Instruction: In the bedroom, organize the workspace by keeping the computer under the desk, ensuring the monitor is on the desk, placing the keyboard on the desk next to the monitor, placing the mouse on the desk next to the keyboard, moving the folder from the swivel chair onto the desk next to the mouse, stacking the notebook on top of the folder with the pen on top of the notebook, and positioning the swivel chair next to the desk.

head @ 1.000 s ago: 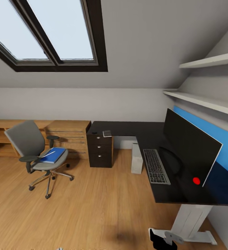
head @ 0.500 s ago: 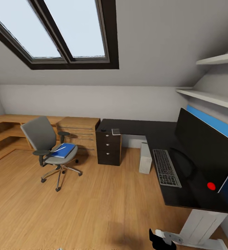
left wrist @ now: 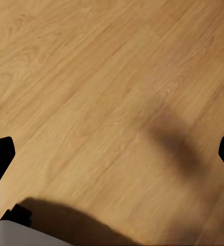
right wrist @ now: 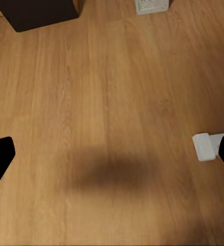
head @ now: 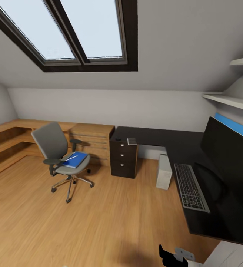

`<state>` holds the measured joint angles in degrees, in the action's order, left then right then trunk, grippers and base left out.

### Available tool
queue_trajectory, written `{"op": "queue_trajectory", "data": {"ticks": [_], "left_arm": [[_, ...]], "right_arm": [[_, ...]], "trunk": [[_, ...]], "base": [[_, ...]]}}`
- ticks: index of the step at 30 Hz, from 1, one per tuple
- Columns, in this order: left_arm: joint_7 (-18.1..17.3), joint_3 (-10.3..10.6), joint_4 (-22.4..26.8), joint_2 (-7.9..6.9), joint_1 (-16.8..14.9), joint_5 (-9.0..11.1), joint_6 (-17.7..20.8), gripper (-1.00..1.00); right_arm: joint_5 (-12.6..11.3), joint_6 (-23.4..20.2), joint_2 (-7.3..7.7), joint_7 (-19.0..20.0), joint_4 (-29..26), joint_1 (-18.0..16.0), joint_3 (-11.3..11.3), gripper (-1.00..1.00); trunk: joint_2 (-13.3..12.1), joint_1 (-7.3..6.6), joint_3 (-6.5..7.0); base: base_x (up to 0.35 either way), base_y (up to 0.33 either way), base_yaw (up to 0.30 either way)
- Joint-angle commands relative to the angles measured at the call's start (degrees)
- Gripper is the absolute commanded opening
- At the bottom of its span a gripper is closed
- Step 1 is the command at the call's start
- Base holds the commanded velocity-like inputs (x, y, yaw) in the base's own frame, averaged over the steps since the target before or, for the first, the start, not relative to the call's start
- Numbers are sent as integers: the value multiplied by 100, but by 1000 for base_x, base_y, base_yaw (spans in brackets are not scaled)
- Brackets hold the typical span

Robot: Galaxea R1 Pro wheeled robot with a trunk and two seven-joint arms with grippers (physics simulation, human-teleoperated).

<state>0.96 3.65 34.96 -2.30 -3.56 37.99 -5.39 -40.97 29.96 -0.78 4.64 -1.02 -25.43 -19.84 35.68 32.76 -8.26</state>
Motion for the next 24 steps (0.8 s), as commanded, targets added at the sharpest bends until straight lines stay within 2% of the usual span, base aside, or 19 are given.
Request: {"op": "queue_trajectory", "data": {"ticks": [1, 10, 16, 17, 24], "left_arm": [[10, 39, -5, -7, -5, 56, -32, 100], [10, 44, -17, -7, -5, 44, -32, 100], [10, 136, -22, -10, -5, 42, -38, 100], [10, 215, -24, -13, -5, 42, -41, 100], [10, 223, -24, -16, -5, 42, -41, 100]], "right_arm": [[-60, 24, -1, 50, 12, -6, -11, 100], [-60, 27, -1, 46, 14, -6, -11, 100], [-59, 29, -4, 52, 14, -6, -16, 100], [-60, 35, -2, 47, 14, -6, -14, 100], [-60, 36, -1, 46, 14, -6, -13, 100]], "trunk": [[8, 5, -11], [8, 5, -15], [8, 5, -16], [8, 5, -16], [8, 5, -16]], "base": [[307, 0, 39], [288, 0, 14], [122, 0, 8], [7, 0, 245], [2, 0, 265]]}}
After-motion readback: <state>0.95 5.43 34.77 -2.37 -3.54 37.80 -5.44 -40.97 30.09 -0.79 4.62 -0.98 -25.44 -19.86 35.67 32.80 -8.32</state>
